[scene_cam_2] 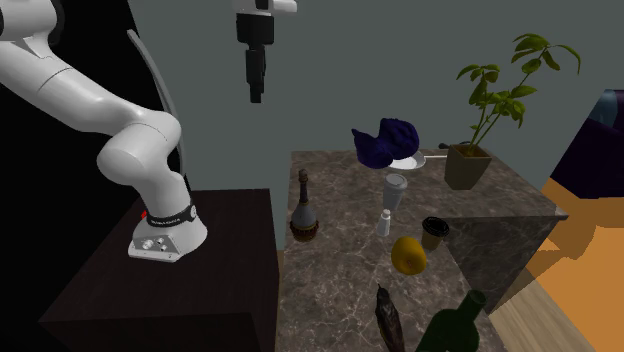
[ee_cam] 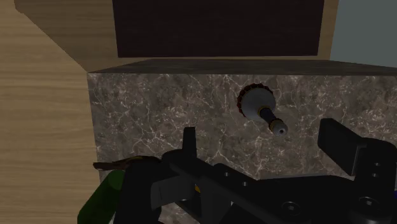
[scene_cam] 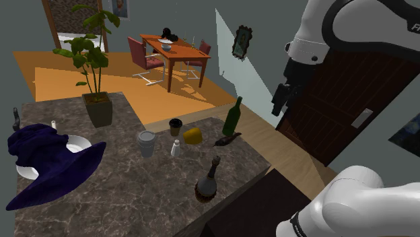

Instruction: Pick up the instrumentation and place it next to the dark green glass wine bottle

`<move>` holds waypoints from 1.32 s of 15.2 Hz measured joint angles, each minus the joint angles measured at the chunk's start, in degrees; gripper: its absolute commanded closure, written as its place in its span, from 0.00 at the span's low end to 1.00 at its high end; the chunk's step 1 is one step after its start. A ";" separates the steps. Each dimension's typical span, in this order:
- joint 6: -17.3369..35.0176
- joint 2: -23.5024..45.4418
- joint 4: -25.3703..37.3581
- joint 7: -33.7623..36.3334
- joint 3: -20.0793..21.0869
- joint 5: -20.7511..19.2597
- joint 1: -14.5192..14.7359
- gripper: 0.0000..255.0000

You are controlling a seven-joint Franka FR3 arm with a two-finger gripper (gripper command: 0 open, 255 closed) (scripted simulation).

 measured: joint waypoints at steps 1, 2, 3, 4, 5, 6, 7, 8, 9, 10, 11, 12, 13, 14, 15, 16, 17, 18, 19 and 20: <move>0.00 0.00 0.00 0.00 0.00 0.00 0.00 0.00; 0.74 0.17 -0.63 0.17 0.13 0.11 0.04 0.00; 2.00 0.52 -1.62 0.69 0.57 0.48 0.19 0.00; 3.50 0.85 -2.89 1.04 0.86 0.73 0.29 0.00; 4.90 1.50 -3.73 1.78 1.52 1.23 0.51 0.00; 6.65 2.20 -4.89 2.41 2.06 1.65 0.68 0.00; 8.30 2.94 -5.87 3.01 2.59 2.06 0.86 0.00; 10.49 4.32 -6.82 3.49 3.06 2.34 0.94 0.00; 12.54 5.20 -8.04 4.06 3.58 2.71 1.12 0.00; 14.41 5.83 -9.34 4.55 4.04 3.04 1.30 0.00; 16.54 7.29 -10.09 5.26 4.73 3.46 1.50 0.00; 18.13 8.55 -10.46 5.65 5.11 3.66 1.57 0.00; 20.19 10.34 -10.84 6.07 5.54 3.81 1.59 0.00; 22.30 11.61 -11.76 6.54 5.99 4.04 1.70 0.00; 24.19 12.94 -12.35 7.31 6.70 4.40 1.96 0.00; 25.94 14.28 -12.82 7.61 7.01 4.49 1.97 0.00; 28.09 16.30 -13.04 8.11 7.50 4.57 1.98 0.00; 29.79 17.63 -13.45 9.02 8.28 4.94 2.33 0.00; 31.96 19.29 -14.08 9.46 8.71 5.01 2.37 0.00; 34.35 21.65 -14.18 9.81 9.05 4.82 2.19 0.00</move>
